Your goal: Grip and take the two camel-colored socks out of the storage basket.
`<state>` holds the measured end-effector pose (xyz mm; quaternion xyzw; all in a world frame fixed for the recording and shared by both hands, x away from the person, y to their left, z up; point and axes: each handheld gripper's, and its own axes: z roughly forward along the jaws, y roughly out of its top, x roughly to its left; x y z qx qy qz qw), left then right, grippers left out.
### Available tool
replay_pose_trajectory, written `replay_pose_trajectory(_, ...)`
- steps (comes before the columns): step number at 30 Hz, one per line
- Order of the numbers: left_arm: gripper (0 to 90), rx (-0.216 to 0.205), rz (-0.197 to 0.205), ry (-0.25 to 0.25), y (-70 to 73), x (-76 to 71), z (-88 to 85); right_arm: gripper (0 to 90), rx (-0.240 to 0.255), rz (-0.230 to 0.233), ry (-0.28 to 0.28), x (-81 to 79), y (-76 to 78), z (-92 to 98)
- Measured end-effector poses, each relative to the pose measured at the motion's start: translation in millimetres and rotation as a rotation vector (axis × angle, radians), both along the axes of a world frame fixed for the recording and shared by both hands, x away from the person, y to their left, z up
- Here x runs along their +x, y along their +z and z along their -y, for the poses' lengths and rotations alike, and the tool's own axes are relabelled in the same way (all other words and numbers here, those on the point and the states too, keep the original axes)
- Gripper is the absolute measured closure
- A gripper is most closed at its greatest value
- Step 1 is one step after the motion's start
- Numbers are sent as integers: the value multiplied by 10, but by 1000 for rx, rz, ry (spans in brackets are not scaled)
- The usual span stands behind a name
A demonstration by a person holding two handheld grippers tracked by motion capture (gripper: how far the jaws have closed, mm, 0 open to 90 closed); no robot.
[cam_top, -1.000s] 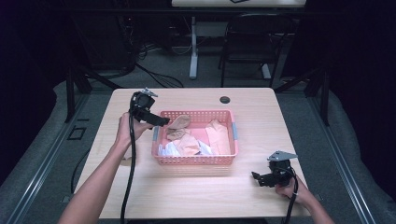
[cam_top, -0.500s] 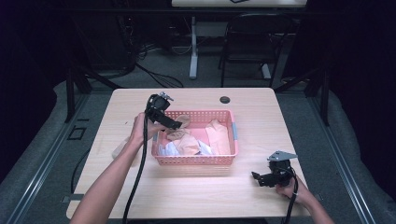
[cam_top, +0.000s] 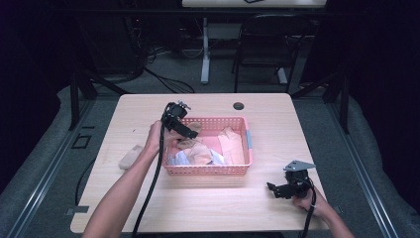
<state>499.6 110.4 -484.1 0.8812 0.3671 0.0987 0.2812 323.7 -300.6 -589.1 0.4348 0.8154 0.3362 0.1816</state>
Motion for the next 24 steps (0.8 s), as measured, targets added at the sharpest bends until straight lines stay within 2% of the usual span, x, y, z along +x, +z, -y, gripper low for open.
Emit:
replay_pose_trajectory(5, 78, 7, -9, 3, -13, 44, 18, 0, 0, -1, -1, 0, 0, 0)
replay_pose_trajectory(9, 143, 32, -30, 12, -52, 91, 33, 0, 0, -1, -1, -1, 0, 0)
replay_pose_trajectory(12, 157, 45, -25, 22, -66, 110, 37, 0, 0, -1, -1, -1, 1, 0)
replay_pose_trajectory(15, 198, 66, -39, 30, -104, 142, 41, 0, 0, -1, -1, -1, 0, 0)
replay_pose_trajectory(17, 239, 94, -48, 31, -126, 161, 57, 0, 2, -2, -1, -1, 0, -1)
replay_pose_trajectory(24, 346, 117, -70, 54, -128, 221, 98, 0, 3, -2, -1, -1, -1, -2)
